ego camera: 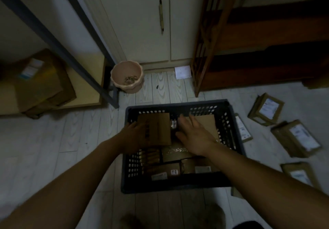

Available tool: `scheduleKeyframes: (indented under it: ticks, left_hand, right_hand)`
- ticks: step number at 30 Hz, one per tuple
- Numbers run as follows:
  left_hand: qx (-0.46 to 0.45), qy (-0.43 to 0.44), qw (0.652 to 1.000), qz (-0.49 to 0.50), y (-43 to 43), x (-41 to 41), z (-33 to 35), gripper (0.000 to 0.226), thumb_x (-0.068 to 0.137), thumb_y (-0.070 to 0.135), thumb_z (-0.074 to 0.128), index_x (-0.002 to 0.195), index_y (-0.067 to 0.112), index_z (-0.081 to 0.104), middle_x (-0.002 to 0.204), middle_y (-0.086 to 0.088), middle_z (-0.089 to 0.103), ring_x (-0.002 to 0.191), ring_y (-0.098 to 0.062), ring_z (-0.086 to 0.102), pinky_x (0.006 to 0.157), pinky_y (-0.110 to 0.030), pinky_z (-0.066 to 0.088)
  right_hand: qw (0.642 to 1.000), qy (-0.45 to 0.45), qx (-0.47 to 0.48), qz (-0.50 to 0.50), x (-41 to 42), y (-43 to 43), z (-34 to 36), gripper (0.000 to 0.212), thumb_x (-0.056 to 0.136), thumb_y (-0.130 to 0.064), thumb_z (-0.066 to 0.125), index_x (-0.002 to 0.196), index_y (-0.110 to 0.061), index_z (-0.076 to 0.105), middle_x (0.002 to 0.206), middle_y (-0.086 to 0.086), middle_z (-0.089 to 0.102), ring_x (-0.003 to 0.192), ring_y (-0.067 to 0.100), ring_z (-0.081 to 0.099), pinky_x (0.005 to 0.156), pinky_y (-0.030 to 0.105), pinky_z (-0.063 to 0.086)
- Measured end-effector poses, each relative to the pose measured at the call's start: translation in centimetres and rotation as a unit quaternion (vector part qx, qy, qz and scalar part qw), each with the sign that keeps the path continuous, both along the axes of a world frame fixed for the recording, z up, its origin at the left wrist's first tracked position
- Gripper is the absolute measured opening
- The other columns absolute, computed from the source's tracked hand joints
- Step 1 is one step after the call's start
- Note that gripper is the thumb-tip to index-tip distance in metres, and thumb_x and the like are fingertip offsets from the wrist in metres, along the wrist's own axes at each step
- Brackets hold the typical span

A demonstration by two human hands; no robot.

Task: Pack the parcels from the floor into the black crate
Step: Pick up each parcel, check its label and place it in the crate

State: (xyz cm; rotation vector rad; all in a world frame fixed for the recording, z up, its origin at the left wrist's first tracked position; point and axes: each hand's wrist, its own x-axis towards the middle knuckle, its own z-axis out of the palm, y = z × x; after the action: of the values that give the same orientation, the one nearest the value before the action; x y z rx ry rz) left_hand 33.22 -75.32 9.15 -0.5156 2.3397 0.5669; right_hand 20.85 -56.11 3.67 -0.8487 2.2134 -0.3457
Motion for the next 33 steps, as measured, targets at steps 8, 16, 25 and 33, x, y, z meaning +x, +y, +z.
scheduleKeyframes:
  ticks: [8,16,25,33]
  left_hand:
    - [0.017,0.054,0.994,0.094,6.6,3.6,24.1,0.072,0.095,0.042,0.047,0.150,0.021,0.005,0.158,-0.007,0.009,0.145,-0.023,0.008,0.115,-0.031,0.008]
    - [-0.008,0.137,0.983,0.122,12.5,6.5,36.0,0.084,0.085,0.048,0.059,0.151,0.027,0.012,0.159,-0.005,0.007,0.146,-0.026,0.008,0.118,-0.045,0.015]
    - [0.059,0.233,0.971,-0.005,23.9,6.0,43.9,0.082,0.086,0.050,0.057,0.150,0.028,0.010,0.159,-0.005,0.005,0.146,-0.023,0.006,0.119,-0.042,0.013]
    - [0.108,0.271,0.955,-0.059,35.0,4.3,47.4,0.081,0.086,0.052,0.056,0.149,0.035,0.008,0.159,0.001,-0.002,0.147,-0.022,-0.003,0.119,-0.043,0.009]
  right_hand:
    - [0.999,-0.005,-0.022,-0.031,0.5,5.6,25.4,0.067,0.097,-0.055,0.032,0.152,-0.031,0.002,0.161,0.002,-0.006,0.147,0.026,0.004,0.117,0.043,0.015]
    - [0.990,0.066,-0.081,-0.094,3.4,14.2,39.9,0.063,0.099,-0.049,0.033,0.152,-0.025,0.012,0.161,0.004,0.005,0.146,0.025,0.013,0.118,0.038,0.018]
    - [0.955,0.178,-0.081,-0.221,10.2,29.4,48.7,0.062,0.097,-0.052,0.036,0.151,-0.027,0.018,0.160,0.000,0.008,0.146,0.023,0.015,0.117,0.037,0.019]
    - [0.938,0.223,-0.064,-0.257,11.4,41.3,51.8,0.063,0.096,-0.055,0.034,0.151,-0.027,0.018,0.160,0.001,0.011,0.145,0.022,0.015,0.117,0.037,0.019]
